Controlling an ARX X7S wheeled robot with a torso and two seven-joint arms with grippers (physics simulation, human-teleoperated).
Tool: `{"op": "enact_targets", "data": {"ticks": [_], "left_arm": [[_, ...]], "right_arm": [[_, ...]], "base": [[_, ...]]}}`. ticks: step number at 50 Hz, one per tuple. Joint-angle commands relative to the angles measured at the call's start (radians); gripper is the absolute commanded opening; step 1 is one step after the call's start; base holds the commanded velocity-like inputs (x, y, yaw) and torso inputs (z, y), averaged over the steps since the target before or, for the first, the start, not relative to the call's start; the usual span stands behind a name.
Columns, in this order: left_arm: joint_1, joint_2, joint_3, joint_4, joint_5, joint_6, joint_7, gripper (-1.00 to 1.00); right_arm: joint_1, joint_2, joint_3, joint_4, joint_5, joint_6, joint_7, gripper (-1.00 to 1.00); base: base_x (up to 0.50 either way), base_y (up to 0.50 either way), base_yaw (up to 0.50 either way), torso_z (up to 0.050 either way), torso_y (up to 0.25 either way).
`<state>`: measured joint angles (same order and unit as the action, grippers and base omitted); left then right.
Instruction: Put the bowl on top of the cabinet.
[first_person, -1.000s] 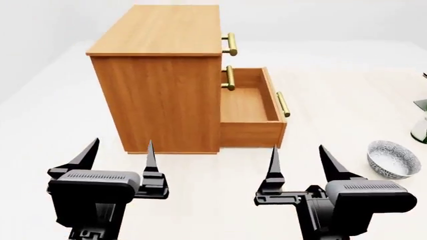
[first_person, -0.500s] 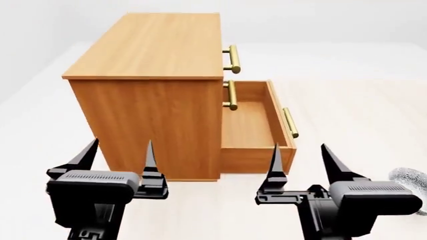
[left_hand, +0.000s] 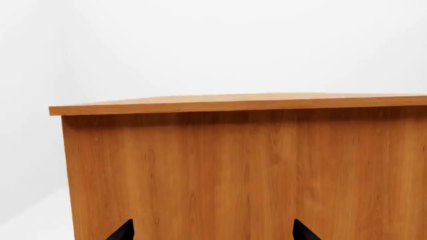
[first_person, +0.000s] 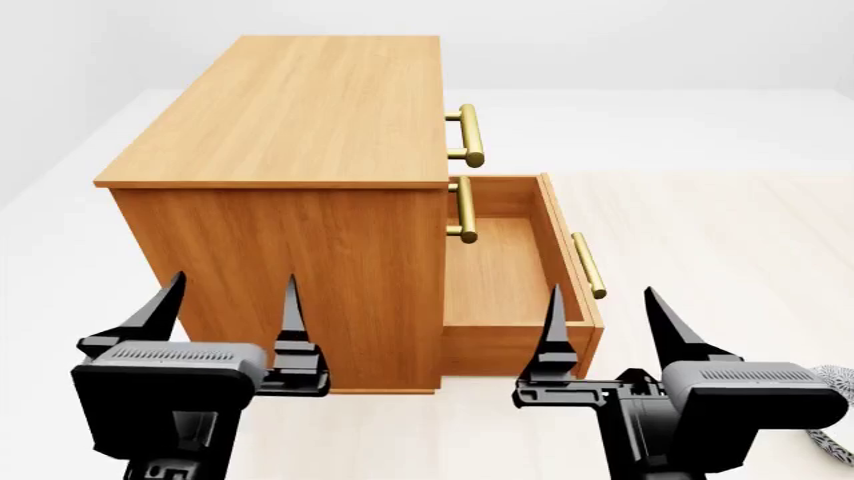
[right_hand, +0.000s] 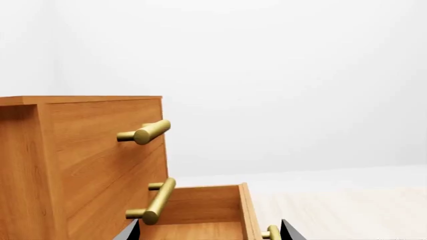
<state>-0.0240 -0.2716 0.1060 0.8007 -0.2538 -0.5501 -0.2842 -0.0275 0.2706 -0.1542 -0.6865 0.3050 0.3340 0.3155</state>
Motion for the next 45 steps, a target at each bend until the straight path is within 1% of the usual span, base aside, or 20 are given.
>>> {"op": "enact_targets", "data": {"ticks": [1,11,21,28,45], "left_arm": [[0.005,-0.007,-0.015,0.048,-0.017,-0.004,-0.010,1.00],[0.016,-0.021,-0.052,0.142,-0.051,-0.029,-0.026,1.00],[0.017,-0.049,-0.113,0.242,-0.121,-0.070,-0.063,1.00],[0.016,-0.140,-0.082,0.243,-0.193,-0.023,-0.173,1.00],[0.011,-0.201,-0.056,0.235,-0.241,0.016,-0.242,1.00]], "right_arm": [[0.001,0.007,-0.002,-0.001,0.006,0.003,0.012,1.00],[0.003,0.013,-0.007,0.001,0.007,0.005,0.021,1.00],[0.010,0.023,0.003,-0.008,0.018,0.027,0.038,1.00],[0.012,0.034,0.012,-0.024,0.028,0.047,0.048,1.00],[0.048,0.085,0.090,-0.078,0.077,0.177,0.102,1.00]], "base": [[0.00,0.00,0.00,0.000,0.000],[0.00,0.00,0.00,0.000,0.000],[0.00,0.00,0.00,0.000,0.000],[0.00,0.00,0.00,0.000,0.000],[0.00,0.00,0.00,0.000,0.000]]}}
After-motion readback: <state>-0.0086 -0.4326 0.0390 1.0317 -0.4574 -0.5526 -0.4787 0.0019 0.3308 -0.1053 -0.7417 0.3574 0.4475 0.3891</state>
